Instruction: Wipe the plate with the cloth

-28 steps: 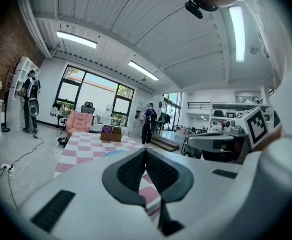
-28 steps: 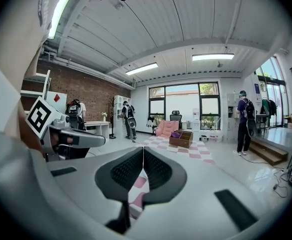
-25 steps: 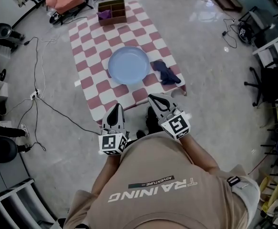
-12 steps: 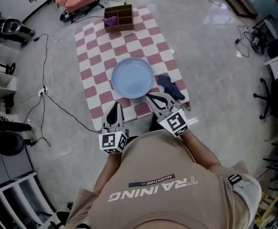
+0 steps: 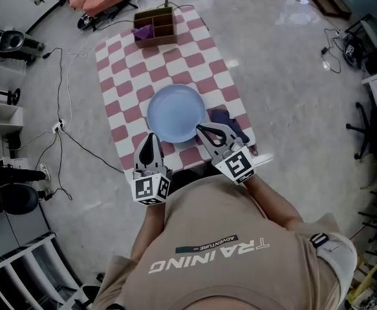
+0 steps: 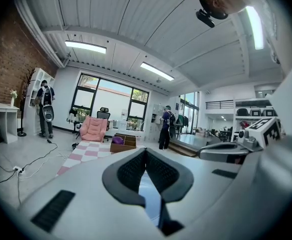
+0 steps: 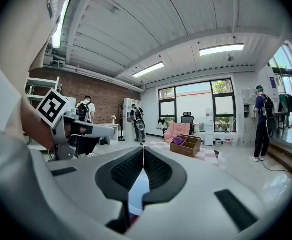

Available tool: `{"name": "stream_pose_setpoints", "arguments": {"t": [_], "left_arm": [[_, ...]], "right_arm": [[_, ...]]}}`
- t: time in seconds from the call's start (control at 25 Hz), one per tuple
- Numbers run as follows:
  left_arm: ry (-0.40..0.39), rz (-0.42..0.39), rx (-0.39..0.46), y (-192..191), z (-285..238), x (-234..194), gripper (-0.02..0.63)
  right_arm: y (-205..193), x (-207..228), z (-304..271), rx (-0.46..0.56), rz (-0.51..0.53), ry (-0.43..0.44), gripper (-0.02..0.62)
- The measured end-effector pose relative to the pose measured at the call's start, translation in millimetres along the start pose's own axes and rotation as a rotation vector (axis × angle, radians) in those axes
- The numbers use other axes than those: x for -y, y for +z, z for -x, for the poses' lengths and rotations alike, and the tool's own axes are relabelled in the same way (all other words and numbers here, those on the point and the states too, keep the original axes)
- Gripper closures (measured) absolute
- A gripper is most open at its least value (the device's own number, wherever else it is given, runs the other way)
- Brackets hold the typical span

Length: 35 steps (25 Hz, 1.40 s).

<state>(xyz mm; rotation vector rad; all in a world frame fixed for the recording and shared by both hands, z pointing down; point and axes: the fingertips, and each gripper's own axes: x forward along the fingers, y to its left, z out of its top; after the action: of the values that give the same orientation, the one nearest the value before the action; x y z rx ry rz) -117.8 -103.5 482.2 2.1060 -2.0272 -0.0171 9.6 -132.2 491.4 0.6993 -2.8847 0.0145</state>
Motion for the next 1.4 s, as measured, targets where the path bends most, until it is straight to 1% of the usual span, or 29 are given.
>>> {"name": "stream_pose_setpoints", "arguments": {"t": [0.12,0.32,0.48,0.68,0.76,0.92,1.0,1.08,1.24,1.4], "left_arm": [[-0.012,-0.003,0.000,1.1,-11.2,-10.0,0.591],[-0.052,-0.008,0.003,10.7,-20.0,-31.5,0.591],[-0.076,0.003,-0.005,10.1,-24.6,-49.7,0.591],[-0.143,0.015,-0.022,3.6,-31.3,-55.7,0.591],[-0.169,0.023,-0.026,-0.2,-37.3,-56.7,0.591],[-0.192,0.038,-0.023,-0.7,-49.3,-59.0,0.591],[-0.191,0.028,-0.013,3.6,-51.9,-59.8,0.591],[-0.167,0.022,0.003,7.0,-51.8,-62.7,0.592],[-0.101,0.047,0.010,7.8,-46.5,-68.0,0.591],[-0.066,0.031,0.016,9.4,-46.3,-65.5,0.591]], "right_arm": [[0.0,-0.9,-11.4,-0.012,0.003,0.004,0.577],[9.6,9.9,-39.0,-0.016,-0.006,-0.039,0.577],[20.1,10.4,-59.2,-0.022,0.013,-0.059,0.577],[16.6,7.7,-72.9,-0.056,-0.004,-0.110,0.577],[13.6,6.5,-74.6,-0.077,0.009,-0.127,0.577],[8.7,17.6,-70.0,-0.104,0.005,-0.173,0.577],[4.7,27.2,-66.4,-0.114,-0.017,-0.188,0.577],[1.1,35.6,-63.8,-0.122,-0.041,-0.185,0.577],[-0.6,44.1,-60.4,-0.138,0.003,-0.153,0.577],[-5.4,58.3,-54.4,-0.128,0.010,-0.152,0.577]]}}
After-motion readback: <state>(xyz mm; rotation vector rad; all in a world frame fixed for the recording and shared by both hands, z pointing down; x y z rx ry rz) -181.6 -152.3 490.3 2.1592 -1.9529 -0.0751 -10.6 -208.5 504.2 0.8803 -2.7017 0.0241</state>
